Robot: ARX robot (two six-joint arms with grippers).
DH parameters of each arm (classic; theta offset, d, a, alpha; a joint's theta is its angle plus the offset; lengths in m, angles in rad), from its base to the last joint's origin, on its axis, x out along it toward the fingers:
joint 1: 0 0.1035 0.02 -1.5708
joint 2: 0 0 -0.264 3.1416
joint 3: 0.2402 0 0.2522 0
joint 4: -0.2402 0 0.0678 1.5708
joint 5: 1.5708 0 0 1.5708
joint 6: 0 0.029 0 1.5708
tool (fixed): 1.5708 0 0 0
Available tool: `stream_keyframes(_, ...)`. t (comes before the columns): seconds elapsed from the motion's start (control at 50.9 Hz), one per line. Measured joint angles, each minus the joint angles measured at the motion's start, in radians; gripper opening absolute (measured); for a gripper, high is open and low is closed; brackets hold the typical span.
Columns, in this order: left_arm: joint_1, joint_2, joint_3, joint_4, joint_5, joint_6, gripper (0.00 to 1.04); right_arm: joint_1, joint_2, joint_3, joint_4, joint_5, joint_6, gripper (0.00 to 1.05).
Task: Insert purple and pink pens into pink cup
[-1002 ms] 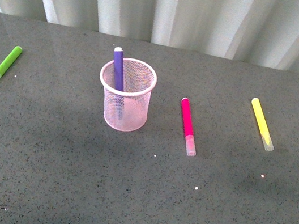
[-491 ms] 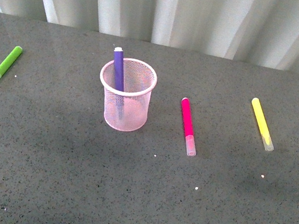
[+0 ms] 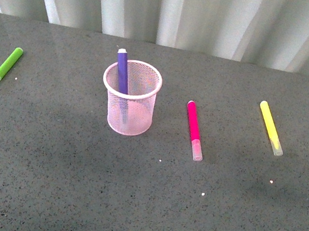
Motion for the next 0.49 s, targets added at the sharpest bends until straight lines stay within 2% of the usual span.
stream_keyframes(0.039, 0.000, 0.000, 0.000, 0.000, 0.000, 0.000, 0.07, 0.000, 0.000, 0.000, 0.000, 0.000, 0.000, 0.98)
stream_keyframes(0.452, 0.000, 0.000, 0.000, -0.001, 0.000, 0.000, 0.70, 0.000, 0.000, 0.000, 0.000, 0.000, 0.000, 0.98)
stream_keyframes(0.491, 0.000, 0.000, 0.000, -0.001, 0.000, 0.000, 0.80, -0.004, 0.005, 0.002, -0.006, -0.014, 0.000, 0.98)
